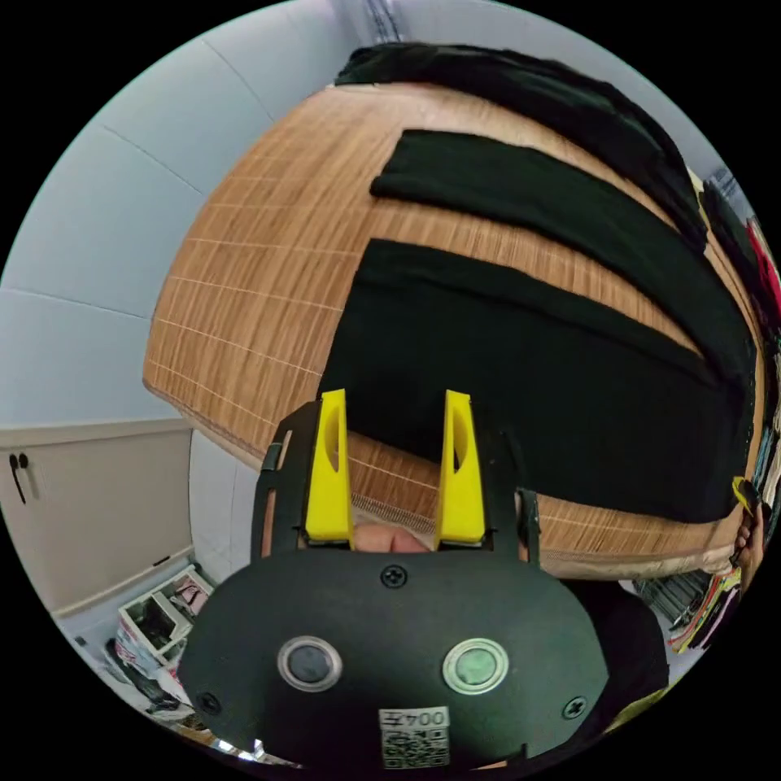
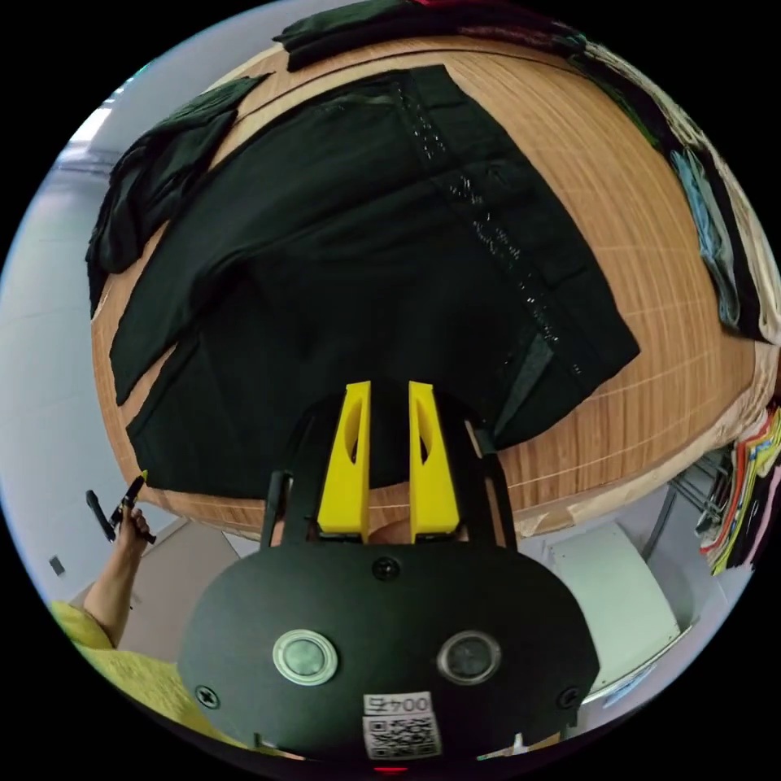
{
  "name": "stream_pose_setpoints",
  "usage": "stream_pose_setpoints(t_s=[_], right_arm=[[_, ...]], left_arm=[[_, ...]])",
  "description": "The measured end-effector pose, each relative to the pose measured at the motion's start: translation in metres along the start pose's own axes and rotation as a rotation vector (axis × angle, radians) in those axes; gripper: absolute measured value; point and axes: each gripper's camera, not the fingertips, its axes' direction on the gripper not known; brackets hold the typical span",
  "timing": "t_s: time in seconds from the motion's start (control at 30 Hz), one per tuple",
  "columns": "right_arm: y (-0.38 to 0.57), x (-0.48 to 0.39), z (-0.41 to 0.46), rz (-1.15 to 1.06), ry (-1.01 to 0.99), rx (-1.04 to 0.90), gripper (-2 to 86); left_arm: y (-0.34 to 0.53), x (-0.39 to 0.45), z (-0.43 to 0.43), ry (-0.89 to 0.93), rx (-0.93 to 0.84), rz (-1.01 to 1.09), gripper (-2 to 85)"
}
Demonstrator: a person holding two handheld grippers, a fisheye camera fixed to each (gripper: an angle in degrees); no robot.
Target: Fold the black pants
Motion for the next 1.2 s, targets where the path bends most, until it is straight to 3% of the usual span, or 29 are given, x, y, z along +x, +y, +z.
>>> stream_pose_setpoints(t_s=[0.07, 0.27, 0.7, 0.8, 1.0, 1.2], right_arm=[[-0.011, -0.011, 0.022, 0.043, 0.074, -0.028, 7.4], [-0.027, -0.047, 0.048, -0.116, 0.296, -0.056, 7.3], [-0.005, -0.043, 0.093, -0.043, 0.209, -0.096, 5.9], [-0.001, -0.034, 0.09, 0.0, 0.23, -0.011, 5.1], [-0.019, 0.01, 0.091, 0.092, 0.214, 0.065, 5.1], [-0.057, 0.038, 0.121, 0.05, 0.27, 0.034, 5.1]], left_arm=[[-0.008, -0.002, 0.031, 0.02, -0.107, 0.027, 16.1], [-0.015, -0.011, 0.057, 0.094, -0.106, 0.03, 15.6], [-0.041, -0.028, 0.097, -0.007, -0.244, 0.034, 15.4], [-0.049, -0.019, 0.081, -0.014, -0.196, 0.066, 14.4], [-0.048, 0.088, 0.043, 0.165, 0.018, 0.276, 13.6], [-0.041, 0.274, 0.036, 0.394, 0.087, 0.536, 13.1]])
